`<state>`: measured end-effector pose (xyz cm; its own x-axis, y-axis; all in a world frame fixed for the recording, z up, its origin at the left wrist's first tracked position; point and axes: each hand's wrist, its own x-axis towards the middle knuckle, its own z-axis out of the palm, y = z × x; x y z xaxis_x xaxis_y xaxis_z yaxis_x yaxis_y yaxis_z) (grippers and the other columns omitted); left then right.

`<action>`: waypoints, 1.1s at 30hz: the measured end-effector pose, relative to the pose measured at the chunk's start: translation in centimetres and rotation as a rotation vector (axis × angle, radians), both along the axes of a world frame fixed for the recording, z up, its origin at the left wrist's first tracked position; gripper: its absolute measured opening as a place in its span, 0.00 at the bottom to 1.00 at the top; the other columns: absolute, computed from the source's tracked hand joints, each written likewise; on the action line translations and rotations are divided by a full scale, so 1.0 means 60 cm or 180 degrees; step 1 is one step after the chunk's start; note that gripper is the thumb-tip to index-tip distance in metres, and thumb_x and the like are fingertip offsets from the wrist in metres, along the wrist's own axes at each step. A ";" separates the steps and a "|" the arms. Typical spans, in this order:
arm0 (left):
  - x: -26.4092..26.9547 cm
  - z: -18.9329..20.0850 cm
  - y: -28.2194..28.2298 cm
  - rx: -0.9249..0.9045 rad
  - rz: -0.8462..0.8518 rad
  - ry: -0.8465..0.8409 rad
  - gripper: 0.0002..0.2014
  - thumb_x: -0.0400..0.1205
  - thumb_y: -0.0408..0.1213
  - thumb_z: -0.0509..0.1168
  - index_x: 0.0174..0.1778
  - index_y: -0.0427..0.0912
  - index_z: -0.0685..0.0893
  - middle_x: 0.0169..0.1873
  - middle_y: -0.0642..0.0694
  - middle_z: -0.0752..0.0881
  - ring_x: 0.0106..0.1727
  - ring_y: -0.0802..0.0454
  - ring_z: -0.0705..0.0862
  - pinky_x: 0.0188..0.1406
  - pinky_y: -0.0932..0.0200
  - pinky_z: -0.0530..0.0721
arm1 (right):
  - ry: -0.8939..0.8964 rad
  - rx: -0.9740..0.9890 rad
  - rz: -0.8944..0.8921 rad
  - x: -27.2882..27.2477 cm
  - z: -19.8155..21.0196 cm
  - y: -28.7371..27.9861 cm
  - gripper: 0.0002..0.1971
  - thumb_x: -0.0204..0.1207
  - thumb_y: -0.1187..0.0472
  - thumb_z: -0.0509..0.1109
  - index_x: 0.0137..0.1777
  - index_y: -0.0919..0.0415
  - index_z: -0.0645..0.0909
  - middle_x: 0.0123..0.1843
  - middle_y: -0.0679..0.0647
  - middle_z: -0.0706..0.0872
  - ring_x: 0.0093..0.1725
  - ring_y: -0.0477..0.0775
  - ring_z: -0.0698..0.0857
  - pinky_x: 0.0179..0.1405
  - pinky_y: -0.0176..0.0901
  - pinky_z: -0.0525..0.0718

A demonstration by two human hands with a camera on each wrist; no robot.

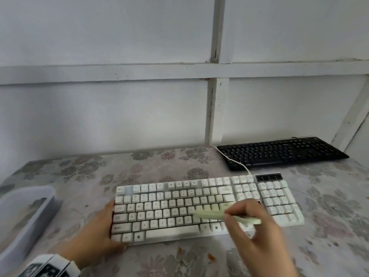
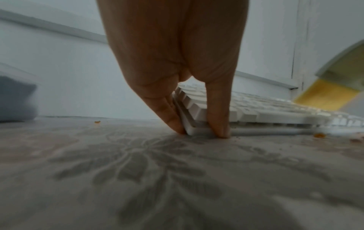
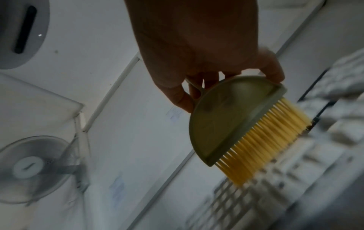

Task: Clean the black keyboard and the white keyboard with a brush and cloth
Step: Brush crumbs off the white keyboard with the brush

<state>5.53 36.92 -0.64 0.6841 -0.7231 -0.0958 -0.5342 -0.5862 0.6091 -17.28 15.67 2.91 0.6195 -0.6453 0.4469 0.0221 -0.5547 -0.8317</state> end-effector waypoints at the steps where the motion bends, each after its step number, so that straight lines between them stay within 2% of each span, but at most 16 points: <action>1: 0.003 -0.004 0.002 0.0022 -0.0004 0.0010 0.50 0.57 0.40 0.77 0.68 0.64 0.53 0.57 0.71 0.71 0.54 0.78 0.73 0.45 0.86 0.71 | 0.0016 -0.0093 0.0125 0.015 -0.006 0.022 0.06 0.62 0.46 0.68 0.40 0.39 0.78 0.43 0.39 0.84 0.45 0.46 0.82 0.43 0.32 0.79; 4: 0.013 -0.016 0.008 0.0038 -0.0050 -0.0164 0.51 0.52 0.51 0.72 0.72 0.60 0.55 0.61 0.63 0.75 0.58 0.70 0.77 0.53 0.79 0.74 | 0.0121 -0.0487 0.0337 0.064 -0.020 0.090 0.05 0.62 0.43 0.63 0.39 0.31 0.75 0.42 0.38 0.82 0.45 0.41 0.79 0.44 0.39 0.79; 7: 0.020 -0.026 0.012 -0.0202 -0.0098 -0.0083 0.48 0.57 0.59 0.76 0.72 0.59 0.61 0.62 0.66 0.77 0.60 0.72 0.79 0.62 0.65 0.79 | 0.0178 -0.1134 0.0077 0.111 -0.032 0.152 0.09 0.58 0.45 0.63 0.40 0.39 0.73 0.33 0.36 0.80 0.40 0.37 0.75 0.38 0.38 0.82; 9: 0.018 -0.025 0.010 -0.0460 0.0000 -0.0010 0.31 0.69 0.62 0.67 0.68 0.60 0.67 0.58 0.69 0.81 0.60 0.72 0.79 0.58 0.70 0.78 | 0.0221 -0.1270 -0.0038 0.132 -0.033 0.187 0.11 0.56 0.43 0.62 0.39 0.41 0.70 0.33 0.35 0.77 0.39 0.34 0.74 0.43 0.38 0.80; 11: 0.019 -0.028 0.007 -0.0524 -0.0006 -0.0122 0.09 0.86 0.49 0.52 0.59 0.63 0.72 0.49 0.77 0.83 0.55 0.78 0.80 0.47 0.83 0.74 | 0.0274 -0.1388 -0.0186 0.144 -0.034 0.210 0.11 0.55 0.42 0.61 0.38 0.40 0.69 0.36 0.35 0.75 0.40 0.32 0.72 0.51 0.39 0.75; 13: 0.024 -0.030 0.007 -0.0568 0.0002 -0.0125 0.11 0.88 0.41 0.50 0.57 0.65 0.72 0.49 0.82 0.80 0.54 0.82 0.78 0.45 0.86 0.73 | 0.0425 -0.1470 -0.0274 0.148 -0.034 0.219 0.12 0.54 0.40 0.60 0.37 0.39 0.68 0.35 0.35 0.75 0.40 0.32 0.71 0.51 0.43 0.79; 14: 0.025 -0.034 0.008 -0.0635 0.0119 0.0060 0.09 0.86 0.46 0.53 0.60 0.65 0.71 0.51 0.78 0.81 0.57 0.78 0.78 0.49 0.82 0.74 | 0.0487 -0.1509 -0.0316 0.149 -0.035 0.220 0.12 0.54 0.40 0.59 0.37 0.39 0.67 0.34 0.34 0.75 0.39 0.33 0.71 0.44 0.46 0.83; 15: 0.025 -0.032 0.009 -0.0546 0.0090 0.0160 0.16 0.81 0.56 0.57 0.64 0.64 0.69 0.55 0.72 0.80 0.60 0.73 0.78 0.56 0.75 0.76 | 0.0537 -0.1514 -0.0348 0.149 -0.035 0.218 0.12 0.54 0.41 0.59 0.38 0.39 0.67 0.33 0.34 0.75 0.39 0.33 0.71 0.35 0.45 0.85; 17: 0.030 -0.042 0.012 -0.0327 -0.0125 -0.0006 0.42 0.63 0.70 0.66 0.71 0.59 0.63 0.63 0.65 0.74 0.64 0.65 0.76 0.64 0.59 0.78 | 0.0556 -0.1534 -0.0485 0.147 -0.037 0.208 0.11 0.54 0.43 0.59 0.38 0.39 0.66 0.32 0.34 0.76 0.39 0.34 0.71 0.32 0.48 0.86; 19: 0.031 -0.043 0.012 -0.0392 -0.0178 -0.0083 0.50 0.55 0.67 0.72 0.73 0.56 0.62 0.66 0.60 0.72 0.66 0.62 0.75 0.67 0.54 0.77 | 0.0531 -0.1547 -0.0671 0.144 -0.039 0.199 0.11 0.54 0.45 0.59 0.38 0.39 0.66 0.33 0.34 0.76 0.40 0.35 0.71 0.34 0.54 0.87; 22: 0.030 -0.043 0.009 -0.0481 -0.0222 -0.0167 0.50 0.56 0.65 0.73 0.73 0.57 0.61 0.65 0.60 0.73 0.66 0.62 0.75 0.66 0.53 0.78 | 0.0382 -0.1548 -0.0748 0.144 -0.031 0.203 0.09 0.55 0.47 0.59 0.37 0.41 0.66 0.33 0.35 0.76 0.40 0.35 0.71 0.36 0.58 0.85; 24: 0.033 -0.042 0.004 -0.0507 -0.0093 -0.0137 0.46 0.57 0.75 0.64 0.70 0.59 0.65 0.62 0.62 0.74 0.63 0.65 0.76 0.66 0.54 0.78 | 0.0274 -0.1594 -0.0605 0.147 -0.030 0.213 0.10 0.56 0.46 0.60 0.38 0.41 0.67 0.35 0.35 0.76 0.41 0.35 0.72 0.38 0.57 0.85; 26: 0.035 -0.042 0.002 -0.0536 -0.0029 -0.0078 0.49 0.55 0.82 0.55 0.69 0.58 0.66 0.60 0.63 0.75 0.62 0.66 0.76 0.67 0.55 0.77 | 0.0300 -0.1665 -0.0568 0.149 -0.040 0.215 0.11 0.56 0.44 0.61 0.38 0.40 0.67 0.37 0.35 0.75 0.41 0.33 0.72 0.52 0.54 0.80; 28: 0.032 -0.040 0.004 -0.0631 -0.0131 0.0003 0.49 0.54 0.75 0.66 0.70 0.58 0.64 0.63 0.62 0.75 0.64 0.65 0.76 0.67 0.57 0.77 | 0.0322 -0.1586 -0.0661 0.146 -0.049 0.203 0.10 0.55 0.45 0.61 0.38 0.40 0.67 0.39 0.36 0.74 0.41 0.33 0.71 0.55 0.53 0.76; 30: 0.029 -0.039 0.009 -0.0644 -0.0205 0.0033 0.51 0.52 0.64 0.73 0.71 0.59 0.61 0.65 0.62 0.73 0.66 0.65 0.75 0.67 0.57 0.77 | 0.0327 -0.1503 -0.0801 0.141 -0.049 0.189 0.10 0.55 0.47 0.60 0.38 0.41 0.67 0.37 0.35 0.73 0.40 0.34 0.71 0.45 0.63 0.85; 33: 0.029 -0.038 0.007 -0.0713 -0.0229 0.0013 0.50 0.53 0.61 0.75 0.71 0.60 0.62 0.66 0.62 0.73 0.66 0.67 0.74 0.67 0.56 0.77 | 0.0258 -0.1538 -0.0853 0.138 -0.035 0.190 0.09 0.55 0.48 0.59 0.37 0.42 0.67 0.35 0.37 0.75 0.40 0.35 0.72 0.35 0.63 0.87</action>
